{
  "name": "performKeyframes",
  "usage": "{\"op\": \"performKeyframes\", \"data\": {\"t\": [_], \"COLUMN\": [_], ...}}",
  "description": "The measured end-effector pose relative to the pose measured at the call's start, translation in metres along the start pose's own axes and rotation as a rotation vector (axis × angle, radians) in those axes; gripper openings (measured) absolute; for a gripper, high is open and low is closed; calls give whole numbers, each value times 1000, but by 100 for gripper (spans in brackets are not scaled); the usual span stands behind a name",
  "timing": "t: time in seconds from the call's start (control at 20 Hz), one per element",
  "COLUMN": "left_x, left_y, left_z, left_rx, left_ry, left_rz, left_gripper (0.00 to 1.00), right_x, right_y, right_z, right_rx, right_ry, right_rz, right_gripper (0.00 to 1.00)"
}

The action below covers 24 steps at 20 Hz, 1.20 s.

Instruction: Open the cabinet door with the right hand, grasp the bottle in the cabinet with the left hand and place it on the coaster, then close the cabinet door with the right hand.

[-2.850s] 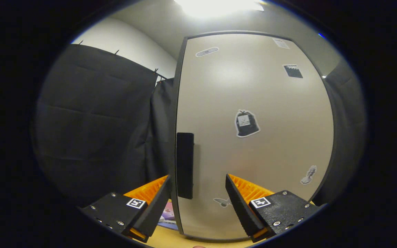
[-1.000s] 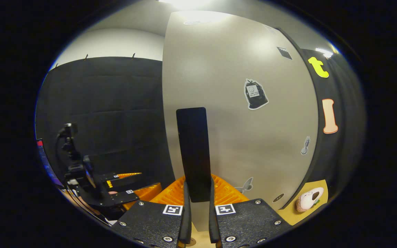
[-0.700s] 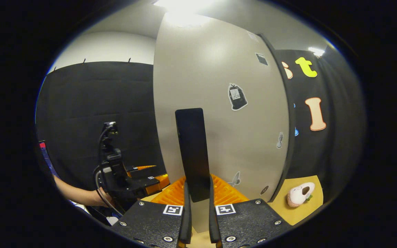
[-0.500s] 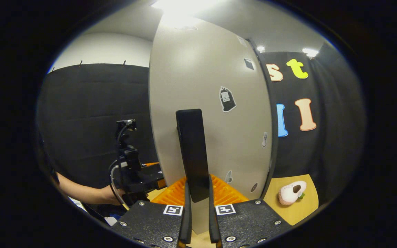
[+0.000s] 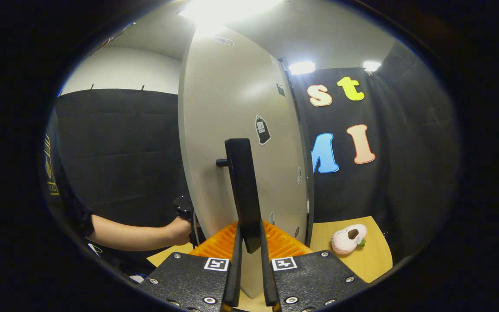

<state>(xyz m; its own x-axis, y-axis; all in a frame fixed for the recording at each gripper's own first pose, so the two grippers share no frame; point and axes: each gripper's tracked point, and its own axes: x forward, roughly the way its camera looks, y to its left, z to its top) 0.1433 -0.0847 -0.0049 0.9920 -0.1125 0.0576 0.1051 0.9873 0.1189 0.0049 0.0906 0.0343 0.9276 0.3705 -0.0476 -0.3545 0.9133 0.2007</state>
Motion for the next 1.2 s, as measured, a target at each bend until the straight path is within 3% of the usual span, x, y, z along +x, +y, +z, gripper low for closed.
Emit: {"op": "performKeyframes", "data": {"t": [0.15, 0.3, 0.55, 0.65, 1.05, 1.1, 1.15, 1.2], "left_x": [31, 55, 88, 98, 135, 137, 147, 150], "left_y": [-7, -6, 3, 13, 4, 2, 2, 4], "left_z": [-4, -14, -18, -21, -36, -37, -43, -41], "left_rx": [9, 61, -11, -29, 15, 19, 25, 22], "left_ry": [11, 46, 52, 57, 63, 67, 70, 63], "left_rz": [27, 69, 101, 132, 102, 94, 101, 108], "left_gripper": [96, 94, 96, 93, 96, 90, 96, 67], "right_x": [0, -2, -3, -1, 5, 5, 5, 6], "right_y": [-1, -4, -10, -12, -17, -18, -19, -19], "right_z": [1, -3, 1, 0, -2, -2, -2, -2], "right_rx": [38, -1, -9, -4, 1, 8, 15, 25], "right_ry": [-11, -2, 0, 7, 20, 17, 16, 14], "right_rz": [0, -5, 13, 17, 68, 73, 76, 80], "right_gripper": [24, 41, 43, 46, 63, 64, 65, 66]}}
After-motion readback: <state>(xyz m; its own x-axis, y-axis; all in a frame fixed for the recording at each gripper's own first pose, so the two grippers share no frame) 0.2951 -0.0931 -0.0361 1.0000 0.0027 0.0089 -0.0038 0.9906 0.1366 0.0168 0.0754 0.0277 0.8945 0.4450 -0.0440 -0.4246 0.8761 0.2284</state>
